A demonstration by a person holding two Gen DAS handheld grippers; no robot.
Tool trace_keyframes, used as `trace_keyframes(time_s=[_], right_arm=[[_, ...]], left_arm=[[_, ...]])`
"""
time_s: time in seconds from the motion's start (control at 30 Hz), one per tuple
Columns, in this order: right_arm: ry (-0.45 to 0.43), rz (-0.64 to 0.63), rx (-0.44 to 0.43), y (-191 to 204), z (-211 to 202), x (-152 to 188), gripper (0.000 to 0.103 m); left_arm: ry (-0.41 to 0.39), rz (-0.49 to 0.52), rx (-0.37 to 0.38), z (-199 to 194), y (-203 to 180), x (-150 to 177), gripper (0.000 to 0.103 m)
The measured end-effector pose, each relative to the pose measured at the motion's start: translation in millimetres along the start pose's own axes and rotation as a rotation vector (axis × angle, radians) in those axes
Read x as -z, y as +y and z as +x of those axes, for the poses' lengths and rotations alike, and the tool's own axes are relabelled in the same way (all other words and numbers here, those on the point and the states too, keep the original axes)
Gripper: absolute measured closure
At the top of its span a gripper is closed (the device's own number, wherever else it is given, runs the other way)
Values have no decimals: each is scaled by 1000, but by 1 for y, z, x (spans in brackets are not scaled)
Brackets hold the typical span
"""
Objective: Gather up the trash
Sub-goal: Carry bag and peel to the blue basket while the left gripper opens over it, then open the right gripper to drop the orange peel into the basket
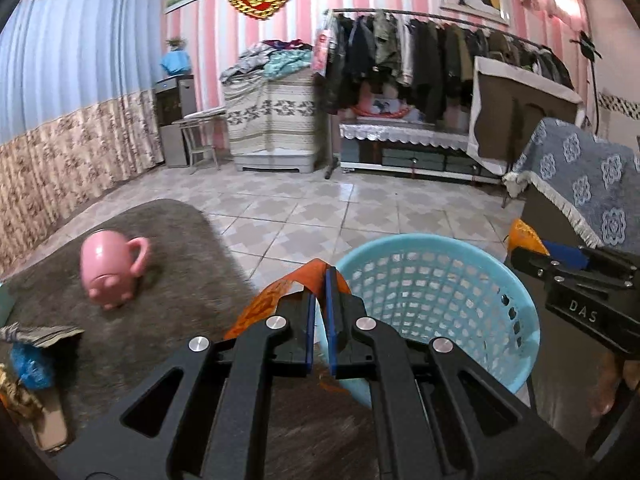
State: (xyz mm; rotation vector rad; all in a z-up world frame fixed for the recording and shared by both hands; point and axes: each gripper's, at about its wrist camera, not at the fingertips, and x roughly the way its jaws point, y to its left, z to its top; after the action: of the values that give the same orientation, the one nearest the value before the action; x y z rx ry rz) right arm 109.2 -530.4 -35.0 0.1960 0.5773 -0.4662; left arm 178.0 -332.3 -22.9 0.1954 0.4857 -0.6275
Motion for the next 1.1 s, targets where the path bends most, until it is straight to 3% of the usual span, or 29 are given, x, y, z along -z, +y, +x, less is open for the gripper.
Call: trace_keyframes(time_s=[0.17, 0.37, 0.5, 0.73, 0.87, 1.1], right_arm=[[-4, 55, 16, -23, 0, 3, 67], [7, 82, 17, -30, 6, 9, 67], [9, 84, 17, -30, 7, 8, 67], [22, 79, 18, -24, 14, 14, 67], [26, 81, -6, -15, 21, 17, 67], [66, 37, -74, 18, 41, 29, 65]], left_arm=[[5, 6, 36, 21, -22, -7, 100], [13, 83, 58, 41, -50, -7, 98], [40, 86, 61, 51, -51, -7, 61], [11, 48, -8, 46, -30, -12, 31], [-16, 26, -84, 38, -13, -13, 22], [-33, -32, -147, 25, 18, -10, 14]])
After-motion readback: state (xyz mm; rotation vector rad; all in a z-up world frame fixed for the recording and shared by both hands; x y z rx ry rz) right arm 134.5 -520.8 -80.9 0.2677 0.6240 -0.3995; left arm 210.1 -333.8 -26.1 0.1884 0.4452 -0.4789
